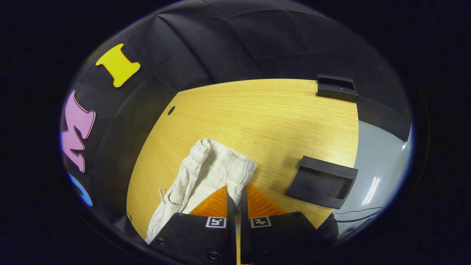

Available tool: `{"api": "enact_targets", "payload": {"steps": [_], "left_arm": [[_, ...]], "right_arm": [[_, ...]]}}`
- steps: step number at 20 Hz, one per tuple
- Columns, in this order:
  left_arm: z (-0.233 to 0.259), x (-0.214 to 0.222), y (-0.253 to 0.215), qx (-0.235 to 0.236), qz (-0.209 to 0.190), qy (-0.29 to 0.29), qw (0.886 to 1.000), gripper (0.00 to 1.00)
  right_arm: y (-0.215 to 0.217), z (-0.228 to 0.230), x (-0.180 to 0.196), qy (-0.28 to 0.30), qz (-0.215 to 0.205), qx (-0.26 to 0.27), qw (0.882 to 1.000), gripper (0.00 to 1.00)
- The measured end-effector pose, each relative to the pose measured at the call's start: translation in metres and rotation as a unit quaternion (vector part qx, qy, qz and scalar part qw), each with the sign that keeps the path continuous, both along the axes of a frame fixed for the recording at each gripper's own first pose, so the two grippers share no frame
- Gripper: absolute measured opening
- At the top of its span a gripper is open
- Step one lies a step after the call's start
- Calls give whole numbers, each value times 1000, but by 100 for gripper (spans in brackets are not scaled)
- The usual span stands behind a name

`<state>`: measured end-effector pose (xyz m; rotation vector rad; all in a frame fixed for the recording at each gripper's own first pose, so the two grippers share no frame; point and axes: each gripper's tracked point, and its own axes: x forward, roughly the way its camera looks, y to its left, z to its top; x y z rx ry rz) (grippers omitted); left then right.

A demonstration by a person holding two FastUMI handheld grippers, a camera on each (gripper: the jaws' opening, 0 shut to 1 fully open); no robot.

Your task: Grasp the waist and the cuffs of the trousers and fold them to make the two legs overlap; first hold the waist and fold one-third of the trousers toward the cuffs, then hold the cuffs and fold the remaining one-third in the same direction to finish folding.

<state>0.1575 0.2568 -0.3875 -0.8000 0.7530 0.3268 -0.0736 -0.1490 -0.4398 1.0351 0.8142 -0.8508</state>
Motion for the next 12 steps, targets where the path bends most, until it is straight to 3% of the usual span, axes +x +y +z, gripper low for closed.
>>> {"api": "enact_targets", "payload": {"steps": [3,4,6,8,12], "left_arm": [[-5,17,2,-1,3,0,1000,92],[-9,22,2,-2,6,4,1000,83],[-21,19,4,1,17,27,999,47],[-16,22,5,-8,23,16,1000,12],[-17,14,0,-20,17,24,999,7]], "right_arm": [[0,-1,-2,5,11,-6,1000,9],[0,-1,-3,7,17,-9,1000,9],[0,-1,-3,7,23,-11,1000,9],[-2,3,-2,-1,22,-10,1000,9],[-12,22,-2,-28,22,-26,999,9]]}}
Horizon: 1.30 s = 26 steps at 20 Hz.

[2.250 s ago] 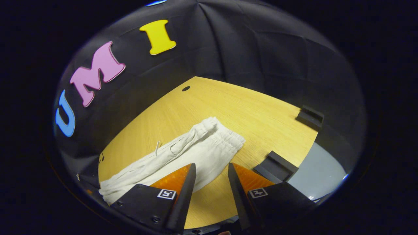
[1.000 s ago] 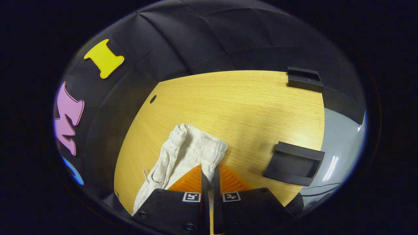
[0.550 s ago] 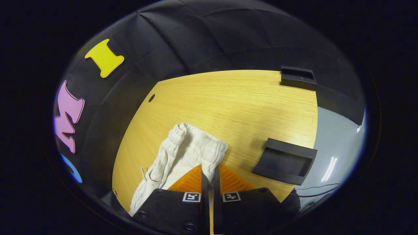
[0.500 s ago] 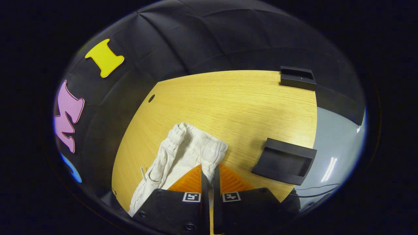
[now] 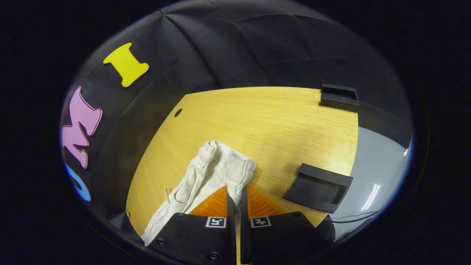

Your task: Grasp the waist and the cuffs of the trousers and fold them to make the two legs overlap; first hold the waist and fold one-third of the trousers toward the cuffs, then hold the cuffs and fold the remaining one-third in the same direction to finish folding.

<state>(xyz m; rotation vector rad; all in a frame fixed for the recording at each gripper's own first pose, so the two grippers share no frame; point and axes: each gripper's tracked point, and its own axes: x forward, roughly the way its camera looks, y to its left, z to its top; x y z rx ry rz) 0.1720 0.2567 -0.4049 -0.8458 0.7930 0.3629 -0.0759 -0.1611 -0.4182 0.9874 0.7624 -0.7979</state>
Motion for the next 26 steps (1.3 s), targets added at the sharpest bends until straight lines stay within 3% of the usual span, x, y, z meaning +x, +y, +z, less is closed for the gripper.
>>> {"api": "enact_targets", "payload": {"steps": [6,11,19,26], "left_arm": [[0,-30,-29,-37,8,-11,999,7],[1,-48,-37,-43,1,-14,999,7],[0,-65,-43,-35,1,-15,999,7],[2,-69,-43,-48,6,-20,999,7]], "right_arm": [[-6,59,19,-63,73,-71,993,9],[14,123,53,-128,159,-122,971,9],[140,181,121,-202,353,-157,900,9],[251,130,164,-193,484,-158,839,9]]}}
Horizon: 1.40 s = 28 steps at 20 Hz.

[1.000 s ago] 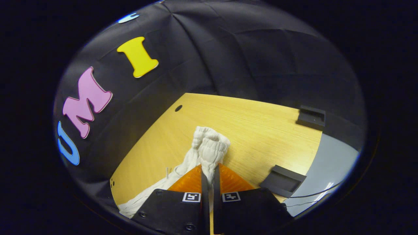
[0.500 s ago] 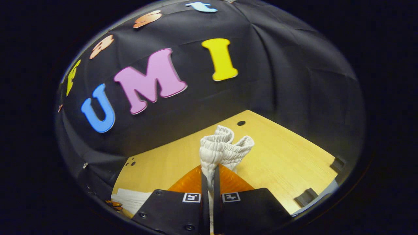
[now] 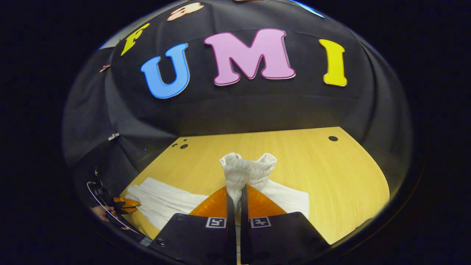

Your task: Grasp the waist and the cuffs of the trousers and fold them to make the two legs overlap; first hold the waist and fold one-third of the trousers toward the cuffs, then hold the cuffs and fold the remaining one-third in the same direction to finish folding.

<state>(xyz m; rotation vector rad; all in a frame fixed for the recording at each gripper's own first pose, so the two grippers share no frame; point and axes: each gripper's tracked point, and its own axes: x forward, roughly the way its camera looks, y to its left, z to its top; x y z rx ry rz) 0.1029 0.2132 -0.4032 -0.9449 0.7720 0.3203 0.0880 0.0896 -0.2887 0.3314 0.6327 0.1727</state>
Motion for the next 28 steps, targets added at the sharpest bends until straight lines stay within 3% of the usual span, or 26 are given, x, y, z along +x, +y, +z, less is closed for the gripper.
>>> {"api": "enact_targets", "payload": {"steps": [6,11,13,15,16,17,18,20,21,22,23,24,25,28], "left_arm": [[-1,0,0,6,-9,-1,1000,4],[-2,1,-1,11,-15,-3,1000,7],[-2,1,-1,14,-18,-2,1000,7],[-1,0,0,18,-21,-1,1000,7],[-2,1,-1,19,-21,-1,1000,7],[-1,1,0,18,-20,-2,1000,7],[-2,1,-2,17,-19,-2,1000,7],[-1,1,-1,15,-18,-4,1000,7],[-2,2,-1,14,-18,-4,1000,7],[-2,1,-1,15,-17,-3,1000,7],[-2,2,-1,17,-19,-2,1000,7],[-2,2,-2,18,-21,-2,1000,7],[-1,2,-2,15,-23,-6,1000,7],[14,10,-1,-7,-17,-34,999,6]], "right_arm": [[64,-31,-9,18,90,-32,995,9],[117,-53,-34,38,173,-56,983,9],[135,-62,-49,56,196,-37,978,14],[147,-71,-63,85,205,-5,975,24],[152,-72,-70,102,207,19,973,35],[159,-73,-77,119,207,46,970,35],[165,-67,-82,133,205,81,966,53],[159,-61,-82,158,173,132,963,62],[152,-58,-80,163,156,149,963,53],[139,-56,-80,163,140,154,964,62],[123,-58,-80,163,126,150,967,62],[108,-60,-80,162,113,139,970,71],[89,-64,-80,160,98,128,974,62],[31,-76,-93,169,54,107,978,62]]}}
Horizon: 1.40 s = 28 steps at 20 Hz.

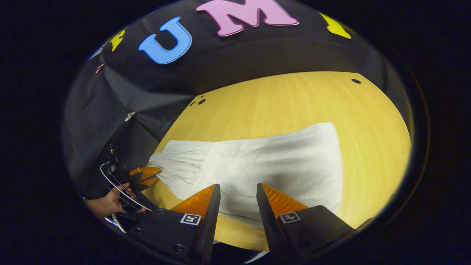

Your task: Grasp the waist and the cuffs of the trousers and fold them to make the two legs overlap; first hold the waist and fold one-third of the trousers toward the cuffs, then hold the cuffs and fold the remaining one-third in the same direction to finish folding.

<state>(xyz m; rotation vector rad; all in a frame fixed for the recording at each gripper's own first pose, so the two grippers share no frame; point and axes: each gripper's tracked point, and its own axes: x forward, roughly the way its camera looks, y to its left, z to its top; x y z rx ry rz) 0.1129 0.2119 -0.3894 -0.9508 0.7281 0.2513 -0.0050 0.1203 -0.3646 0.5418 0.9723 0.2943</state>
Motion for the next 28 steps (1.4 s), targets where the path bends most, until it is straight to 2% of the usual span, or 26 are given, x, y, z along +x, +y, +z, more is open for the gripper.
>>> {"api": "enact_targets", "payload": {"steps": [4,9,17,20,24,28], "left_arm": [[27,11,-9,-7,1,-34,999,6],[69,23,-38,14,-33,-89,995,6],[131,38,-103,73,-99,-154,980,6],[150,40,-139,107,-142,-174,968,6],[162,34,-203,153,-225,-186,944,5],[158,22,-264,176,-290,-189,921,5]], "right_arm": [[-74,-14,-23,32,-59,-28,997,62],[-143,-17,-41,46,-121,-35,991,62],[-210,-18,-58,56,-161,-49,984,62],[-226,-16,-61,53,-168,-49,983,62],[-247,-15,-65,52,-187,-46,980,62],[-263,-19,-70,56,-208,-44,976,62]]}}
